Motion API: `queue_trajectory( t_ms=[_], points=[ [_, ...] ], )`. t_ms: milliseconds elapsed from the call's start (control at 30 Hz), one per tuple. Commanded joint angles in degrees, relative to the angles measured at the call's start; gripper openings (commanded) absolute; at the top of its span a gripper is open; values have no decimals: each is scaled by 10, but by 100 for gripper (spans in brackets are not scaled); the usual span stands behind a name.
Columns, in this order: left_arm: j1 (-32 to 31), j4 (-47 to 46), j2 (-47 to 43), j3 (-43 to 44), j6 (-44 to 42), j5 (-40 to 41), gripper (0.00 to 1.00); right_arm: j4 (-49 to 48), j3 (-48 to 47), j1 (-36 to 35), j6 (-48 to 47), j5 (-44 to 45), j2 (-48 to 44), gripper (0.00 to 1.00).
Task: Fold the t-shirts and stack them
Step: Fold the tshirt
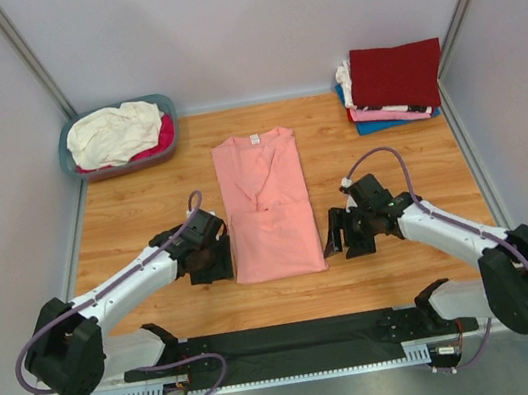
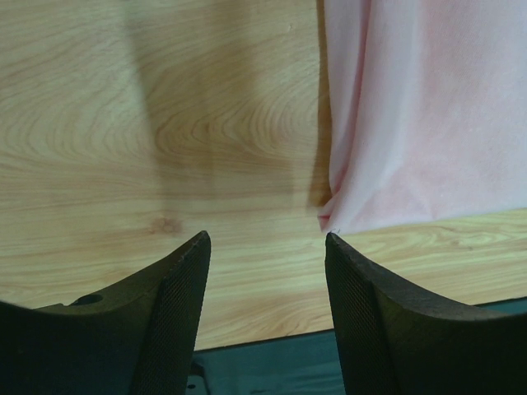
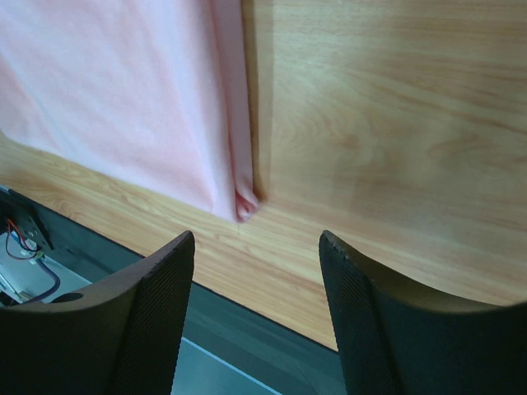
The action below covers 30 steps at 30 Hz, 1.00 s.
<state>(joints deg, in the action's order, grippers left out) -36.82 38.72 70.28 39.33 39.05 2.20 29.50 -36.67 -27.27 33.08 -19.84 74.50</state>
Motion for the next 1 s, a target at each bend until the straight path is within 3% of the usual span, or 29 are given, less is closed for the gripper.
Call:
queue_trajectory(
  t_ms=[0,433,800,967],
  points=[
    [11,-60,3,-9,6,-14,65,-73,10,-2,13,-25,32,62],
    [17,-174,21,-78,41,-85,62,-135,48,-19,37,-49,81,55],
    [17,-108,-116,-91,60,-55,60,-136,45,-29,37,-46,92,53],
    [17,-152,-100,-114,59,-78,61,-137,43,-28,37,-47,97,51]
  ],
)
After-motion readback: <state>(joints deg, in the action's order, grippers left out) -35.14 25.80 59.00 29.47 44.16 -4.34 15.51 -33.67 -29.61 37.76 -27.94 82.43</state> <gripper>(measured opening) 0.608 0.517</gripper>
